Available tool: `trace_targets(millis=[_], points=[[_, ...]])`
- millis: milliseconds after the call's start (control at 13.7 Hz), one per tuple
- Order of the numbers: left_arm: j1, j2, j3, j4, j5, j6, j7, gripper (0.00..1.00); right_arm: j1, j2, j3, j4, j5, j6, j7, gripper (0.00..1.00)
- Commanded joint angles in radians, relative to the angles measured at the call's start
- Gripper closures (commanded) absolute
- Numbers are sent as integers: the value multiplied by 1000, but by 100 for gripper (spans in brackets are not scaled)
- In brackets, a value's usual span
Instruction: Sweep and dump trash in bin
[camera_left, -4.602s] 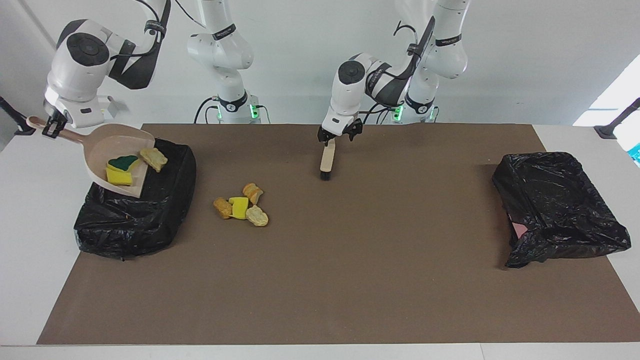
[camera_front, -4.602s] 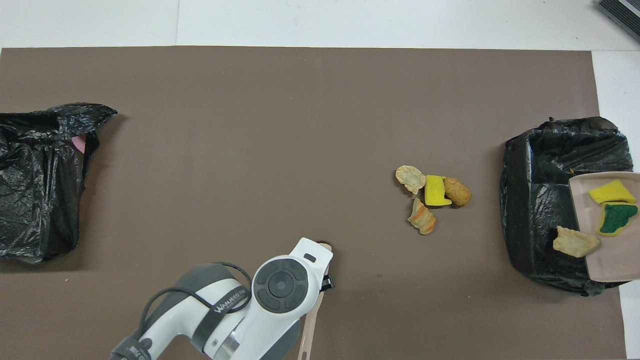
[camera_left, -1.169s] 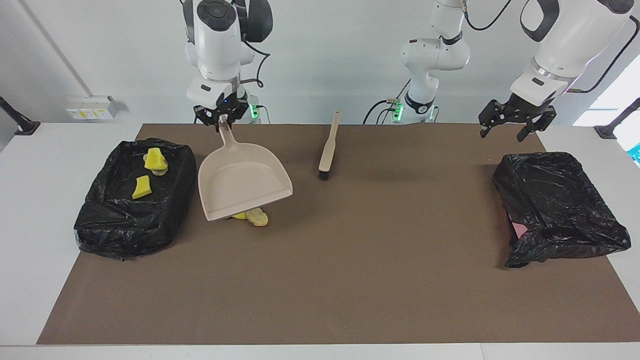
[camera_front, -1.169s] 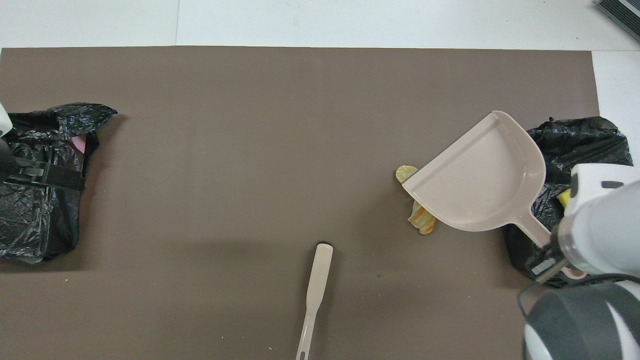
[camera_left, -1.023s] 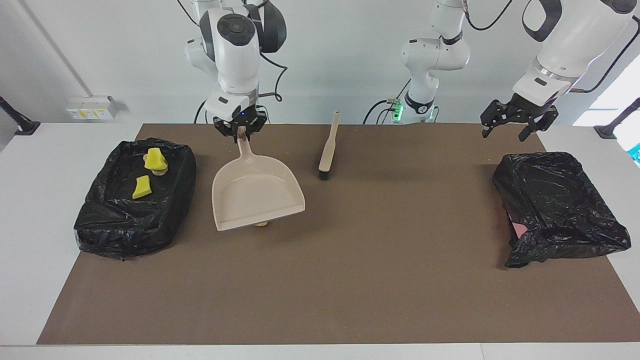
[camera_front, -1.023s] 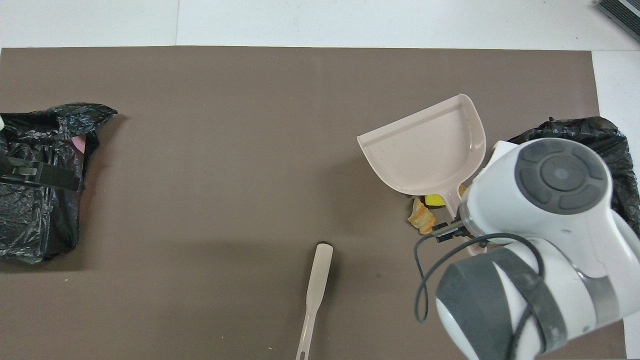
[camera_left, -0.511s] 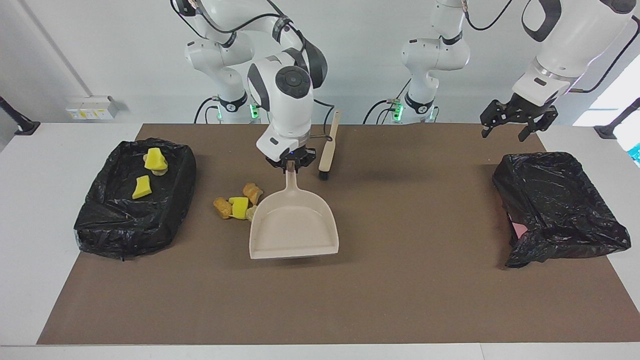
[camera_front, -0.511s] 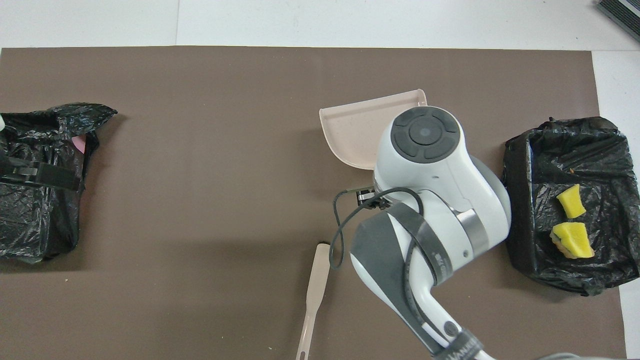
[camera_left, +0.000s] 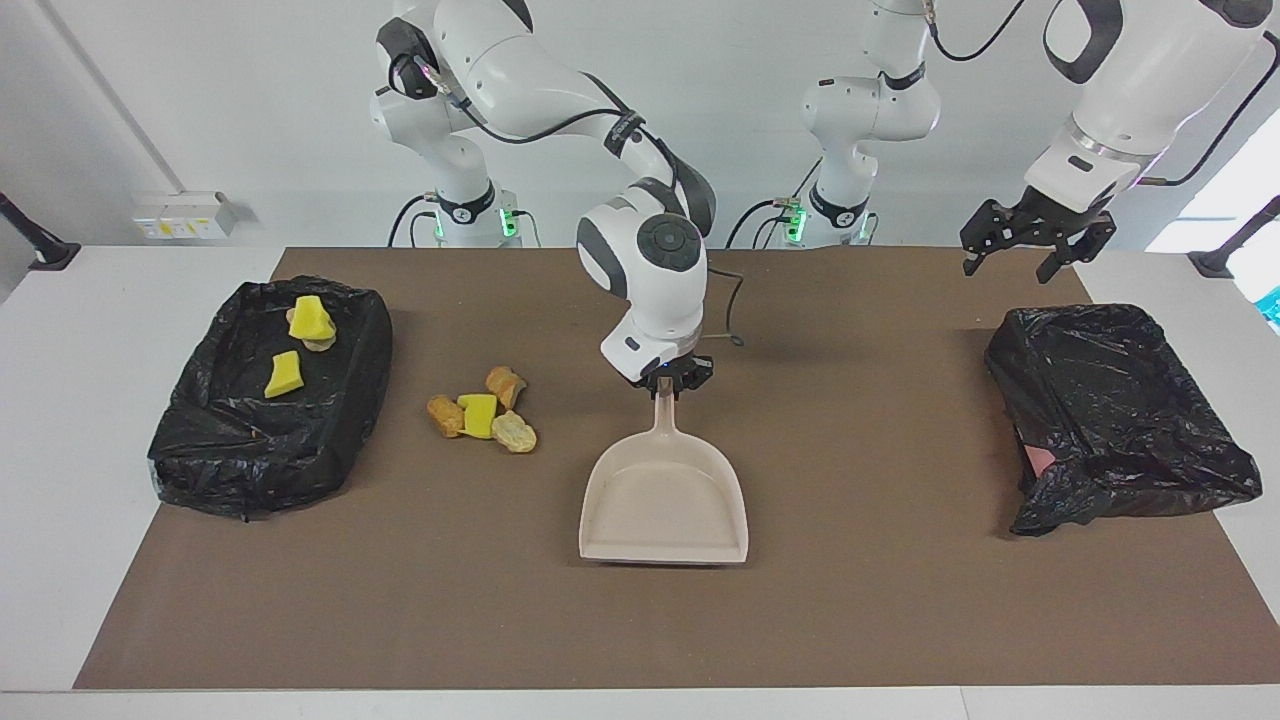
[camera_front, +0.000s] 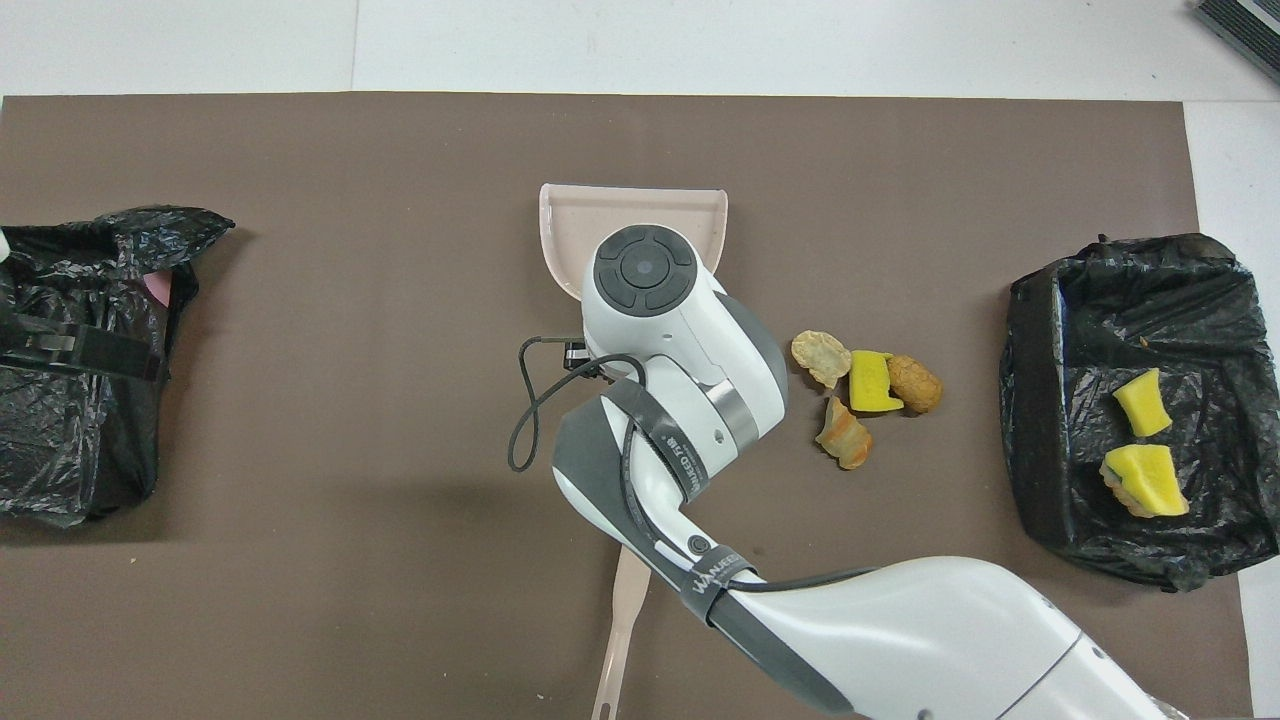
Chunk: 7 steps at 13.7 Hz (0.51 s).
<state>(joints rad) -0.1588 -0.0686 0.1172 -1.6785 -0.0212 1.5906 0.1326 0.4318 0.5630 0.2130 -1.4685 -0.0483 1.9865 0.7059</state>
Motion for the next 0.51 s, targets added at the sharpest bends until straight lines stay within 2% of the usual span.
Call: trace_targets(millis=[0,73,219,292,365,438], points=[[-1,-16,-2,-12,17,-8,-2,0,18,35,-3,33,28,43,12,100],[-1,-17,-4,-12,17,-5,1,0,8,34,-1,19,28,47,11,99],[-2,-11,-2,-9,17,6,4,0,4,31,-1,-19,31,80,7,86],[-2,-10,-2,-9,14,14,-1,0,7,28,-1,-21,28,74,6,67],[-4,-10,-4,-10,14,22,-2,0,11,25,-1,-20,24,66,1,39],[-7,-8,-4,-12,14,23,-1,0,13,15,-1,-21,24,63,-2,5]])
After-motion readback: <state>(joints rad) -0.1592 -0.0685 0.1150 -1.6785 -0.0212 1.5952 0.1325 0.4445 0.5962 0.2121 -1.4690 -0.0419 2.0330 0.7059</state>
